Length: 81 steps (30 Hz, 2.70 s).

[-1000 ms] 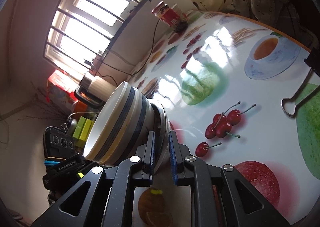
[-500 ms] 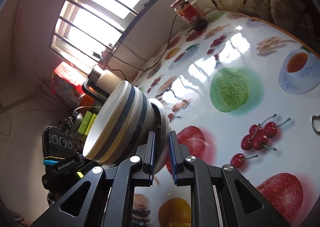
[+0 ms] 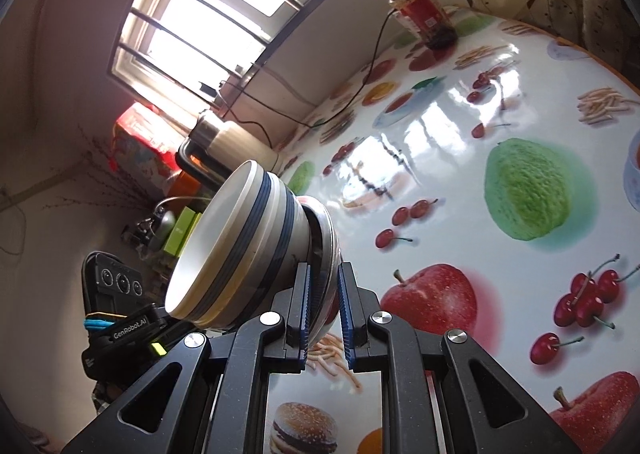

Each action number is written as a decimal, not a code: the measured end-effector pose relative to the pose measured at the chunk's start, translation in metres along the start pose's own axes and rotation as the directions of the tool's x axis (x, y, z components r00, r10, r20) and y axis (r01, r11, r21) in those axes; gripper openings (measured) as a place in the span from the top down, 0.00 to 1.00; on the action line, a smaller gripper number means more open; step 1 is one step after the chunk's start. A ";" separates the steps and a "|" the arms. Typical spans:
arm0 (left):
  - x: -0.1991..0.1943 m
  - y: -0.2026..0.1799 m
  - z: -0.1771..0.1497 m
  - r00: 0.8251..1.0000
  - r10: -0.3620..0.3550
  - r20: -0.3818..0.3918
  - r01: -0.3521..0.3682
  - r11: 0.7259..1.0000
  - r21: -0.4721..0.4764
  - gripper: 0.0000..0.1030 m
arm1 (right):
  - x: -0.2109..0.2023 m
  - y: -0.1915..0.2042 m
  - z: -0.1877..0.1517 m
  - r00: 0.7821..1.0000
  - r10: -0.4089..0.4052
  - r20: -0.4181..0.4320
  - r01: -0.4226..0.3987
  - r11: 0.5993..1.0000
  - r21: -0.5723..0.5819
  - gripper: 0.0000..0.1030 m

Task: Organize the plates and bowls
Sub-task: 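Carry the bowl stack over the beige plate stack with both tools, then lower the bowl stack onto the beige plates with both tools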

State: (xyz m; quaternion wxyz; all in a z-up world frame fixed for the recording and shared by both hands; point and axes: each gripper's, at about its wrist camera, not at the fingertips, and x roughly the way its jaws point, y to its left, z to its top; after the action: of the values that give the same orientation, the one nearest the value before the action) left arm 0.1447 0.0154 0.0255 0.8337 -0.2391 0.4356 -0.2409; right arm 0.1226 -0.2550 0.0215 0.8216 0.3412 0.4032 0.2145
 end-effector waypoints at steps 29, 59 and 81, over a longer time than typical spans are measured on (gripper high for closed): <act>-0.040 0.069 0.027 0.990 0.108 0.088 -0.099 0.991 -0.094 0.92 | 0.093 0.055 0.015 0.991 0.051 -0.125 -0.060 0.995 -0.075 0.86; -0.049 0.120 0.032 0.981 0.168 0.097 -0.150 0.973 -0.173 0.92 | 0.158 0.073 0.012 0.975 0.036 -0.219 -0.061 0.992 -0.111 0.86; -0.056 0.127 0.030 0.978 0.178 0.109 -0.154 0.968 -0.196 0.92 | 0.172 0.077 0.009 0.968 0.020 -0.251 -0.055 0.989 -0.134 0.86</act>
State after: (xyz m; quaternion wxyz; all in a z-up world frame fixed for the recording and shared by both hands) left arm 0.1668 0.1525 -0.0023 0.8507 -0.2933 0.4214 -0.1129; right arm 0.2238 -0.0985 -0.0063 0.7822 0.2609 0.4805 0.2987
